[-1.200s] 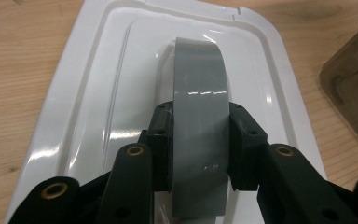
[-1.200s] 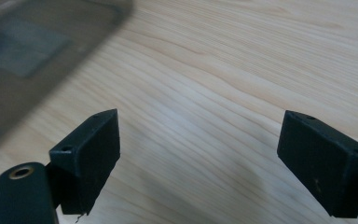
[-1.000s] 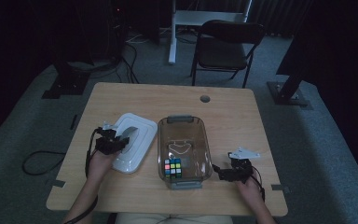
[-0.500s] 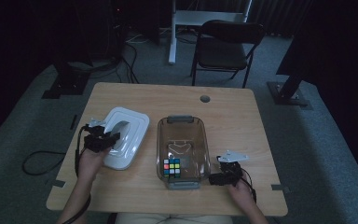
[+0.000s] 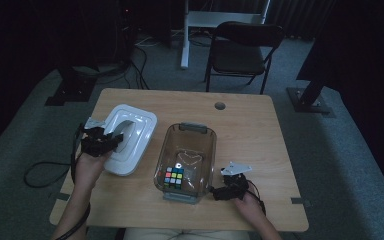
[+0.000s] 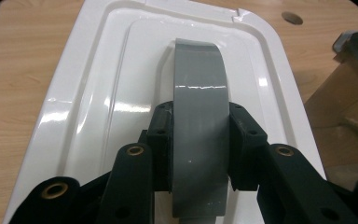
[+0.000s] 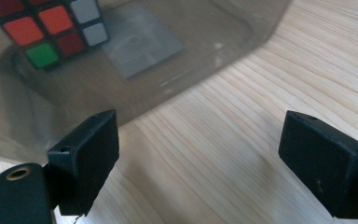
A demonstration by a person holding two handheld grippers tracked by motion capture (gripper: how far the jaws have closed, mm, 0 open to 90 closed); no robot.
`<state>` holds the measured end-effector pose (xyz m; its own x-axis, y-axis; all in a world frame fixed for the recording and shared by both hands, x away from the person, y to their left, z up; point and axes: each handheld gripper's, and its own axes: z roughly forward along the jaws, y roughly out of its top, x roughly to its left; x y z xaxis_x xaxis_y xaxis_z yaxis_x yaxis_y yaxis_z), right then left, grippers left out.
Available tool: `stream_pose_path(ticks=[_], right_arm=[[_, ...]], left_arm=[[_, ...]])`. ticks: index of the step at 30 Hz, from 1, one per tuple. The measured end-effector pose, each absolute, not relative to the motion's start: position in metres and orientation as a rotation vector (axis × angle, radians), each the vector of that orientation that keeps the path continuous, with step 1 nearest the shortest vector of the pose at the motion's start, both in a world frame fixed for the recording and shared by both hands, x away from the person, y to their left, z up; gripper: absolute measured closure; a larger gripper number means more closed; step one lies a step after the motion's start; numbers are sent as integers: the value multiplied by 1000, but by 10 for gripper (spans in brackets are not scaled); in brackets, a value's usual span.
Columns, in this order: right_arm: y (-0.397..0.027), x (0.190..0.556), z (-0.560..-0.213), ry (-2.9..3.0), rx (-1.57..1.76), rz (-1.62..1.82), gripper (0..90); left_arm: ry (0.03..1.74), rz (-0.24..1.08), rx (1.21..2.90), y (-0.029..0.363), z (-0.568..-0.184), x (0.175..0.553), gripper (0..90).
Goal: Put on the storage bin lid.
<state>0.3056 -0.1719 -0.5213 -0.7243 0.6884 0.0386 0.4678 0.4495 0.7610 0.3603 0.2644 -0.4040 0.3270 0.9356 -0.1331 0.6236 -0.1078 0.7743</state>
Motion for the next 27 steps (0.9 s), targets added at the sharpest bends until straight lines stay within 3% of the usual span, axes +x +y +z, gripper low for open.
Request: stream_pose_path(ticks=[15, 27], right_arm=[[-123, 319, -521, 2478, 885, 1152, 115], [-90, 333, -522, 2508, 870, 1212, 115]], left_arm=[[1288, 467, 1812, 268, -357, 350, 677], [1220, 460, 1878, 246, -351, 349, 677]])
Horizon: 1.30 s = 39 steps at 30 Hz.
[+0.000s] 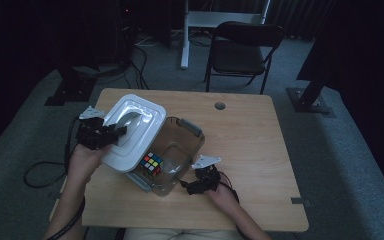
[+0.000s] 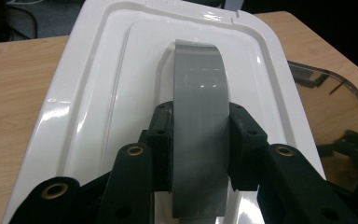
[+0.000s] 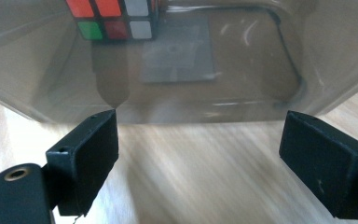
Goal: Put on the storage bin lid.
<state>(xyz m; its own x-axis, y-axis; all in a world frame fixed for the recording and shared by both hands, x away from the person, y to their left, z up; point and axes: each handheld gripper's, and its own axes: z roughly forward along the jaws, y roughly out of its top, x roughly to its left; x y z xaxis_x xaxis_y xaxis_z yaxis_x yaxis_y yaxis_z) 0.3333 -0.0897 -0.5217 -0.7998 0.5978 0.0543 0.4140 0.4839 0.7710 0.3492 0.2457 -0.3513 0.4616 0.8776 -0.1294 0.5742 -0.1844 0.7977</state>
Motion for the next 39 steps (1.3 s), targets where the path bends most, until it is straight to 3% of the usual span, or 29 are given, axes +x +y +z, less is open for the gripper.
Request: stream_pose_path(ticks=[16, 32, 39], right_arm=[[-63, 347, -520, 2489, 877, 1214, 115], [-131, 334, -508, 2363, 1019, 1214, 115], [-140, 333, -512, 2361, 1050, 1202, 116]], left_arm=[[1135, 383, 1950, 217, -359, 354, 677], [1085, 309, 2003, 193, -371, 362, 677], [1083, 279, 2001, 190, -377, 365, 677]])
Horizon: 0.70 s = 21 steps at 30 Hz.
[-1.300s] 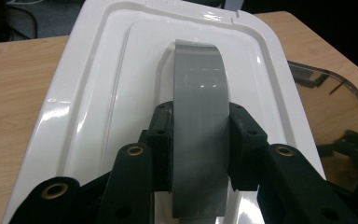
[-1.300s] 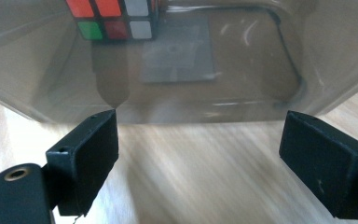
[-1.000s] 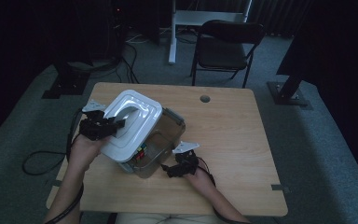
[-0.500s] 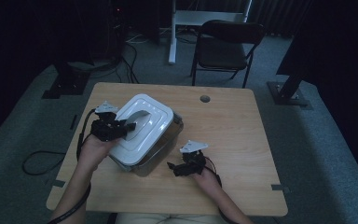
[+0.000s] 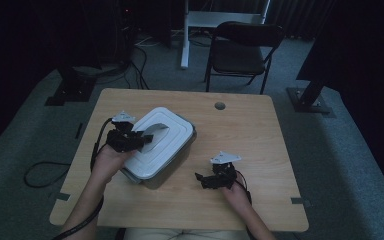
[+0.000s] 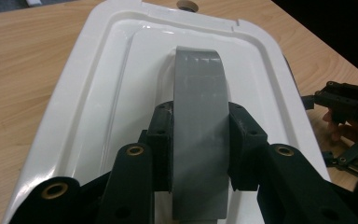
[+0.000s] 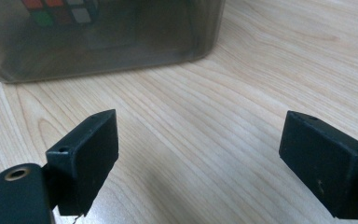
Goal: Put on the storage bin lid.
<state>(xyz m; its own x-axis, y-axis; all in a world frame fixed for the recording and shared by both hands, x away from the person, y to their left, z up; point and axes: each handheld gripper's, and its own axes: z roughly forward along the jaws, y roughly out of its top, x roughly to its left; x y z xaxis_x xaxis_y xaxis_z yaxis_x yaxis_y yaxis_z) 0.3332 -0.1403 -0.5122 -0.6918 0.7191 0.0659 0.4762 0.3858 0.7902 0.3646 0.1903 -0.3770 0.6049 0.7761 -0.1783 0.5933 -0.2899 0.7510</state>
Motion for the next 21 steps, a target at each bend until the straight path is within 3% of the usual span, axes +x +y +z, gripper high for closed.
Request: stream_pose_path(ticks=[21], right_arm=[[-141, 334, -514, 2372, 1055, 1205, 116]], left_arm=[[1056, 268, 2016, 180, -385, 362, 674]])
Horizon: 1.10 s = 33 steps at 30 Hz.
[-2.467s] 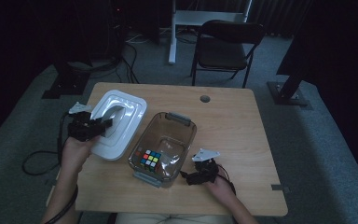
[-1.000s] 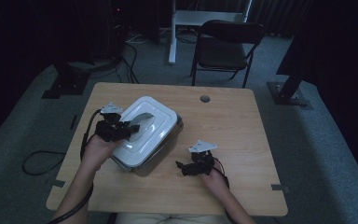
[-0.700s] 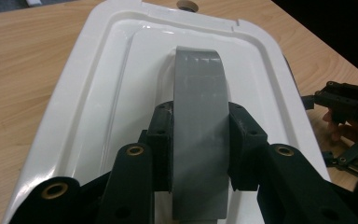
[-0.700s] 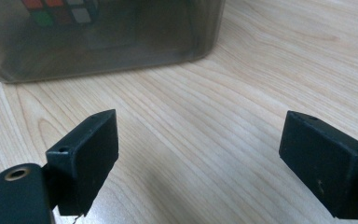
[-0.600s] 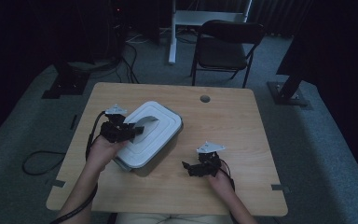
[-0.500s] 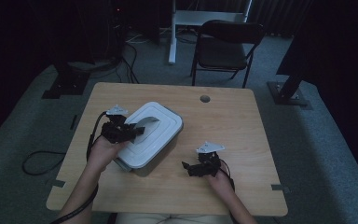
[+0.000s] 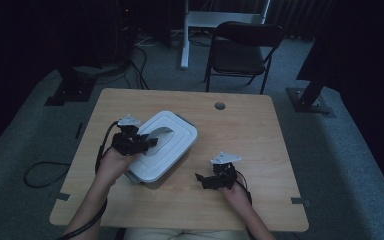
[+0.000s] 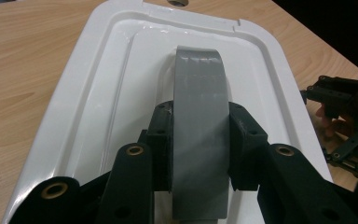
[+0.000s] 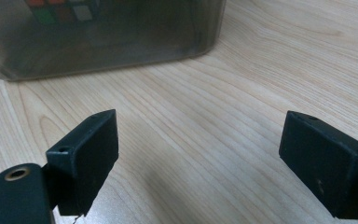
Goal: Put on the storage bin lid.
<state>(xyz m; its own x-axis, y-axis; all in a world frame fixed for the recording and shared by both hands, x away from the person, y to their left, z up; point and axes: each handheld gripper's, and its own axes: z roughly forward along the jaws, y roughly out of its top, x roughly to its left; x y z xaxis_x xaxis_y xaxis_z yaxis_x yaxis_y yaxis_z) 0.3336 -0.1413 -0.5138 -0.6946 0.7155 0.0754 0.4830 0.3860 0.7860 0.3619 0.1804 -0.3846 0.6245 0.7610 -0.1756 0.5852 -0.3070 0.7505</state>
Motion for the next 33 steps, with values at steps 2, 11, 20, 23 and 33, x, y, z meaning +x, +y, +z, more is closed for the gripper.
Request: stream_pose_path(ticks=[2, 11, 20, 23, 33], right_arm=[[-143, 334, -513, 2369, 1062, 1208, 116], [-149, 335, -509, 2341, 1075, 1215, 116], [-161, 333, -510, 2312, 1095, 1202, 116], [-164, 334, -512, 2309, 1108, 1193, 116], [-174, 334, -513, 2295, 1135, 1182, 116]], left_arm=[[1053, 266, 2014, 181, -385, 362, 672], [1045, 289, 1975, 193, -378, 358, 549], [1033, 263, 1908, 213, -375, 356, 481], [1038, 279, 1902, 217, -373, 354, 481], [1082, 336, 1820, 244, -368, 354, 317]])
